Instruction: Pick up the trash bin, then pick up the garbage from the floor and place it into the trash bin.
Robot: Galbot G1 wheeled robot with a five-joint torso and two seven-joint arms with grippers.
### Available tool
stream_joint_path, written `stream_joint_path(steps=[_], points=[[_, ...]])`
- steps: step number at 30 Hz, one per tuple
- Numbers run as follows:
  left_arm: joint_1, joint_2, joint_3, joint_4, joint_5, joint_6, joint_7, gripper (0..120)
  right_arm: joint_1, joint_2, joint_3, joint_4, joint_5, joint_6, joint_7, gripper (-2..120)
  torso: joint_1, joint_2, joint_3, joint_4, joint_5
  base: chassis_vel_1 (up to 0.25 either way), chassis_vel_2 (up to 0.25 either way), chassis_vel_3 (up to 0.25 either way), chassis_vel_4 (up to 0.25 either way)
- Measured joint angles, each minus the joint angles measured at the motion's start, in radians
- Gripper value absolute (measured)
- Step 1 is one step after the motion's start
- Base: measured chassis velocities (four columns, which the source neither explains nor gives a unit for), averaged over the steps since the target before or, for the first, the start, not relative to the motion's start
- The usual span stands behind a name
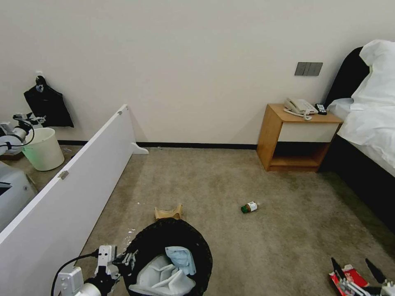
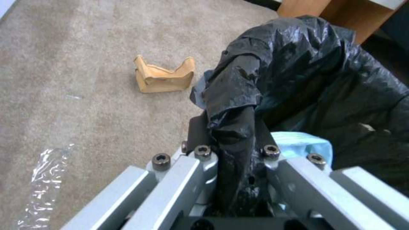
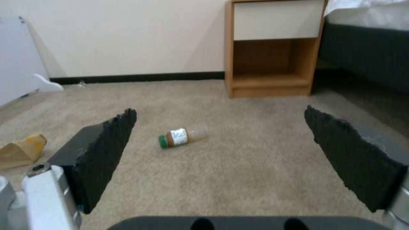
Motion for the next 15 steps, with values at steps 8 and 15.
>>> stream_joint_path(steps=[8,15], points=[[0.000,-0.011,0.010,0.000,0.005,-0.005,0.001,4,0.011,0.004,-0.007,-0.020,0.001,-0.001,-0.017,100,0.000,0.000,0.000,0.0000,0.0000,0.000,0.000,0.000,0.000],[0.005,-0.016,0.019,0.001,0.021,-0.010,0.000,4,0.020,0.000,-0.013,-0.054,-0.007,-0.003,-0.026,100,0.000,0.000,0.000,-0.0001,0.0002,0.000,0.000,0.000,0.000]])
